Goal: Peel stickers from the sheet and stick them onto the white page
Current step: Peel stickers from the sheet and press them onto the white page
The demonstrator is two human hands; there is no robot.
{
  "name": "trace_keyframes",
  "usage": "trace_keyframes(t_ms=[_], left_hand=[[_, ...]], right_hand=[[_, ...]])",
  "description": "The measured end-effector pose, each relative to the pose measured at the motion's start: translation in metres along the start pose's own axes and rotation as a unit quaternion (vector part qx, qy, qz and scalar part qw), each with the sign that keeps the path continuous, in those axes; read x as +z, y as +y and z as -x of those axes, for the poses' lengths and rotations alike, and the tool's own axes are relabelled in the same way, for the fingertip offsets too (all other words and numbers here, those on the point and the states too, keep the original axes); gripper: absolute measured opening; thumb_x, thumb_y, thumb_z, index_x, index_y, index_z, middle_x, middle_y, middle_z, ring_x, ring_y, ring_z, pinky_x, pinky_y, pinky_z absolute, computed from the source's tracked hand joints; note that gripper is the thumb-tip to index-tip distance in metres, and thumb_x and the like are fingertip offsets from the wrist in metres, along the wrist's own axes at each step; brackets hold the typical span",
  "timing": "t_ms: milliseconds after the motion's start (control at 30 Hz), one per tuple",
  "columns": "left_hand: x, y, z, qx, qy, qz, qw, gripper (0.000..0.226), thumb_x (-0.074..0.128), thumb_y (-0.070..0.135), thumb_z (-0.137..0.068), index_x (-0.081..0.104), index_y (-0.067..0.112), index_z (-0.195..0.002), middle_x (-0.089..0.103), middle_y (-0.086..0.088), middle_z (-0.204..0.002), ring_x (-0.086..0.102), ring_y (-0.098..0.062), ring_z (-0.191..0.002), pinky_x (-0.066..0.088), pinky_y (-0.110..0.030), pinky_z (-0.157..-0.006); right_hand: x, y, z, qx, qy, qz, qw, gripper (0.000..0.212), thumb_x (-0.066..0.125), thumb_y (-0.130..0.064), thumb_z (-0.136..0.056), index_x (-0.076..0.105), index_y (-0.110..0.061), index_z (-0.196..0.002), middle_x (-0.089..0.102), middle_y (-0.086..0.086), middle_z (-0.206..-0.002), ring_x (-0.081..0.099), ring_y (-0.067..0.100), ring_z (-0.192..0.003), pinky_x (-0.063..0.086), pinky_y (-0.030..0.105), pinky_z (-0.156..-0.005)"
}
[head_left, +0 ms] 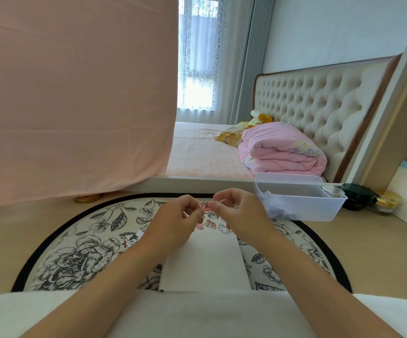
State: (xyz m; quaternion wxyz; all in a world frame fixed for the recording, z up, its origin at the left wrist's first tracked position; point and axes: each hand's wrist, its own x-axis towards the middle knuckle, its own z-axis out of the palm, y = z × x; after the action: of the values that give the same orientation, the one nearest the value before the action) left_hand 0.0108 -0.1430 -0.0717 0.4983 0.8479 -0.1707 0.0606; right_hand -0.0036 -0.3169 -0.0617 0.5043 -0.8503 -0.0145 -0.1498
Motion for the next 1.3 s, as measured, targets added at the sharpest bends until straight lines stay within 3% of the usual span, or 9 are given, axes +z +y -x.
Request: trace_keyframes(t_ms=[200,367,467,600,667,767,1000,1300], left_hand=[[-0.013,0.002,0.0,0.013,-0.003,-0.046,0.999,0.012,0.064,0.029,-0.094,0.067,0.031,-0.083,0.072,0.016,-0.077,0.067,-0.013,-0.072,0.055,-0.036,-0.073],[-0.036,-0.006,0.0,-0.002,-0.022,-0.003,1.0,0.012,0.068,0.027,-0.093,0.072,0.028,-0.104,0.076,0.015,-0.085,0.067,0.004,-0.076,0.052,-0.019,-0.075],[-0.05,-0.026,0.003,0.023,-0.021,-0.088,0.996,0.034,0.066,0.037,-0.093,0.061,0.035,-0.126,0.069,0.022,-0.111,0.06,0.008,-0.102,0.05,-0.026,-0.096],[-0.053,-0.047,0.011,0.073,-0.112,-0.236,0.963,0.062,0.06,0.056,-0.09,0.042,0.039,-0.147,0.035,0.022,-0.153,0.026,0.0,-0.141,0.029,-0.036,-0.118],[-0.05,-0.052,0.012,0.072,-0.138,-0.26,0.953,0.073,0.059,0.06,-0.088,0.034,0.036,-0.152,0.024,0.021,-0.159,0.018,-0.002,-0.145,0.025,-0.034,-0.118],[-0.049,-0.057,0.011,0.083,-0.131,-0.272,0.95,0.078,0.058,0.064,-0.085,0.031,0.036,-0.153,0.022,0.021,-0.16,0.019,-0.001,-0.145,0.026,-0.033,-0.116],[-0.048,-0.066,0.009,0.092,-0.126,-0.258,0.953,0.079,0.057,0.065,-0.084,0.031,0.037,-0.153,0.023,0.023,-0.159,0.021,-0.001,-0.144,0.026,-0.034,-0.118],[-0.047,-0.066,0.011,0.098,-0.118,-0.258,0.954,0.079,0.057,0.064,-0.086,0.03,0.035,-0.154,0.023,0.02,-0.16,0.016,-0.001,-0.145,0.023,-0.032,-0.118]], right_hand=[[0.0,-0.006,0.002,-0.026,-0.018,0.001,0.999,0.009,0.079,-0.027,-0.085,0.075,-0.024,-0.077,0.068,-0.011,-0.067,0.054,-0.003,-0.049,0.043,0.02,-0.058],[0.005,-0.015,0.005,-0.004,-0.011,-0.052,0.999,0.015,0.079,-0.021,-0.086,0.075,-0.022,-0.072,0.065,-0.004,-0.062,0.051,0.007,-0.046,0.043,0.019,-0.047],[0.01,-0.018,0.003,0.039,-0.017,-0.052,0.998,0.013,0.077,-0.023,-0.088,0.075,-0.018,-0.076,0.066,0.001,-0.067,0.05,0.006,-0.043,0.039,0.015,-0.042],[0.024,-0.019,0.004,0.107,-0.085,-0.021,0.99,0.022,0.08,-0.034,-0.083,0.078,-0.012,-0.081,0.07,-0.002,-0.069,0.05,0.01,-0.047,0.035,0.012,-0.04],[0.034,-0.02,0.001,0.125,-0.103,0.001,0.987,0.027,0.082,-0.035,-0.081,0.077,-0.008,-0.08,0.066,-0.004,-0.063,0.046,0.01,-0.047,0.034,0.015,-0.041],[0.048,-0.019,-0.006,0.152,-0.103,0.071,0.98,0.03,0.083,-0.039,-0.078,0.073,-0.013,-0.067,0.053,-0.011,-0.046,0.041,0.007,-0.041,0.034,0.02,-0.046],[0.062,-0.005,-0.01,0.161,-0.065,0.126,0.977,0.032,0.084,-0.048,-0.065,0.072,-0.02,-0.058,0.057,-0.007,-0.054,0.05,0.014,-0.053,0.041,0.031,-0.06],[0.064,-0.008,-0.004,0.131,-0.048,0.181,0.973,0.015,0.08,-0.05,-0.067,0.075,-0.036,-0.061,0.067,-0.009,-0.061,0.064,0.014,-0.067,0.055,0.035,-0.068]])
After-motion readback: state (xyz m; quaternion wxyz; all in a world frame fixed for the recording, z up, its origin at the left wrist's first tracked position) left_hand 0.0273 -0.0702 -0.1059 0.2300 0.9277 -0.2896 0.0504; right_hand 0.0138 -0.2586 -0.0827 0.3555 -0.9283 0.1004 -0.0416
